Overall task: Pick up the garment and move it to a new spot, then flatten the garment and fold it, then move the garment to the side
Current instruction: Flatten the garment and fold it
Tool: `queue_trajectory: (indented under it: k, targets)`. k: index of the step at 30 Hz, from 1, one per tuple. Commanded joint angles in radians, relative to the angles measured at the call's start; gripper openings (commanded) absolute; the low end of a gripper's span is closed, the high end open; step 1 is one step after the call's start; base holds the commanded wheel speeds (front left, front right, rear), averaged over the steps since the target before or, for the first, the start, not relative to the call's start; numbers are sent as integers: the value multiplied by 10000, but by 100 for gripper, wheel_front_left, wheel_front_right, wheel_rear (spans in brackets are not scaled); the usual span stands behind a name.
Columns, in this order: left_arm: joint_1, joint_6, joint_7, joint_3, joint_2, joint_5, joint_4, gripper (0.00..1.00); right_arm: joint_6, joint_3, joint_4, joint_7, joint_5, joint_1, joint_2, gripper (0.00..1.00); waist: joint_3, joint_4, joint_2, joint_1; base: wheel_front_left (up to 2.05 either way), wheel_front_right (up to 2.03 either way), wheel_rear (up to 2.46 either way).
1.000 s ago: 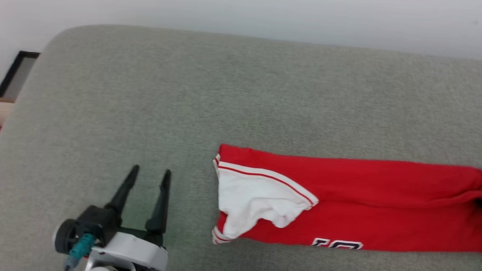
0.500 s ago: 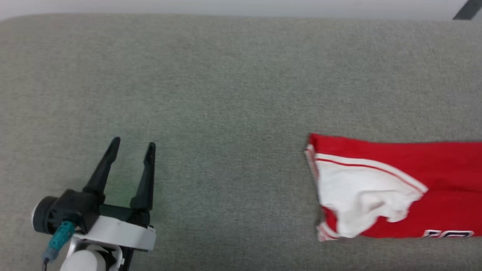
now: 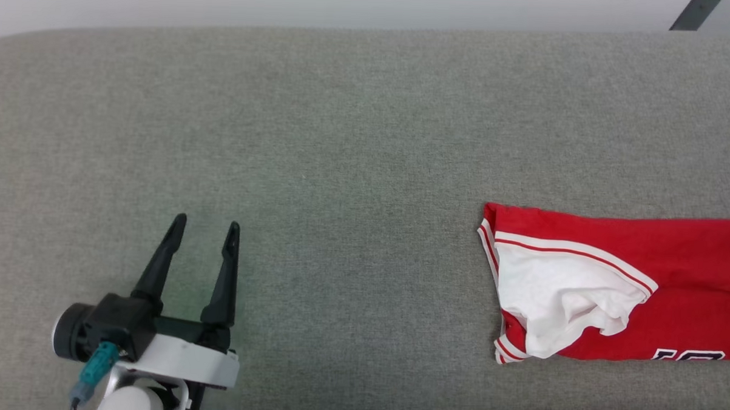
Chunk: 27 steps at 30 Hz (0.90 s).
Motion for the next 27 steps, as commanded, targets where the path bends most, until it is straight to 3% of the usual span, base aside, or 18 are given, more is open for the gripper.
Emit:
queue_trajectory:
  k: [1, 11, 16, 22, 27]
  targets:
    - [150, -19, -7, 5, -55, -20, 48, 100, -16, 33, -569, 46, -46, 205, -101, 0, -130, 114, -1, 0, 0, 0, 0]
    - [432, -19, -7, -52, -332, -119, 187, 100, -16, 260, -4456, 731, -380, 928, -38, 0, -413, 702, -1, 0, 0, 0, 0]
    - [484, -19, -7, -54, -426, -141, 186, 100, -16, 408, -5553, 1246, -776, 1033, 309, 0, -463, 969, -1, 0, 0, 0, 0]
    - [508, -19, -7, -123, -543, -232, 235, 100, -16, 573, -6384, 2097, -1674, 953, 1128, 0, -499, 1351, -1, 0, 0, 0, 0]
    - [462, -19, -7, -167, -614, -312, 335, 100, -16, 594, -6226, 2746, -2562, 776, 1908, 0, -462, 1559, -1, 0, 0, 0, 0]
